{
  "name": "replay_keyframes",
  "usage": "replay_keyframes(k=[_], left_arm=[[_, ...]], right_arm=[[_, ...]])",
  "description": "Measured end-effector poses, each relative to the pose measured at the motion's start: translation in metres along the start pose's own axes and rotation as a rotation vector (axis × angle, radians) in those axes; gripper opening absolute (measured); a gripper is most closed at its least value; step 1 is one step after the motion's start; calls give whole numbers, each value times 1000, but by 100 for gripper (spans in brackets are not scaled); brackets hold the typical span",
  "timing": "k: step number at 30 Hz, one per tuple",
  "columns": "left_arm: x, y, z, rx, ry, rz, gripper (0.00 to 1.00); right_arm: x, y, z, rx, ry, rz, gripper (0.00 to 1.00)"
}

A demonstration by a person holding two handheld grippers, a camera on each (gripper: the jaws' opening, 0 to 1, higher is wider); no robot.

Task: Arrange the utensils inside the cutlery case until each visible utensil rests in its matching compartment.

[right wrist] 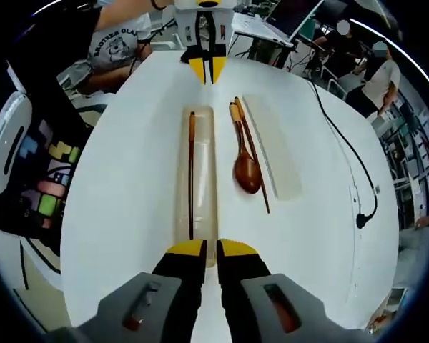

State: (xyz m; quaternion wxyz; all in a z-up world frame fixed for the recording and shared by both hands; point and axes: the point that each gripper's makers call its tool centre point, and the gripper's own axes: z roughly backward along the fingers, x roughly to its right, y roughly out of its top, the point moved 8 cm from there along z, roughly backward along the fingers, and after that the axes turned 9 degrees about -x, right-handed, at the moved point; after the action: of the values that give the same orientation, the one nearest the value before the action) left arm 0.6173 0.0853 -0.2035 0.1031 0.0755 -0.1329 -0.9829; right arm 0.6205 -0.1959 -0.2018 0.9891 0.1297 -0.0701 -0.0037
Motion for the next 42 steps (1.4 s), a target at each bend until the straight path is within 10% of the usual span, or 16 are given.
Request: replay_keyframes(k=[14, 42], left_arm=[[-19, -6, -1, -33, 67, -32, 10], [-47, -17, -46, -151, -48, -3, 10]], right_arm=[[26, 22, 0, -37, -60, 75, 13], [74, 41, -81, -107, 56, 81, 14]])
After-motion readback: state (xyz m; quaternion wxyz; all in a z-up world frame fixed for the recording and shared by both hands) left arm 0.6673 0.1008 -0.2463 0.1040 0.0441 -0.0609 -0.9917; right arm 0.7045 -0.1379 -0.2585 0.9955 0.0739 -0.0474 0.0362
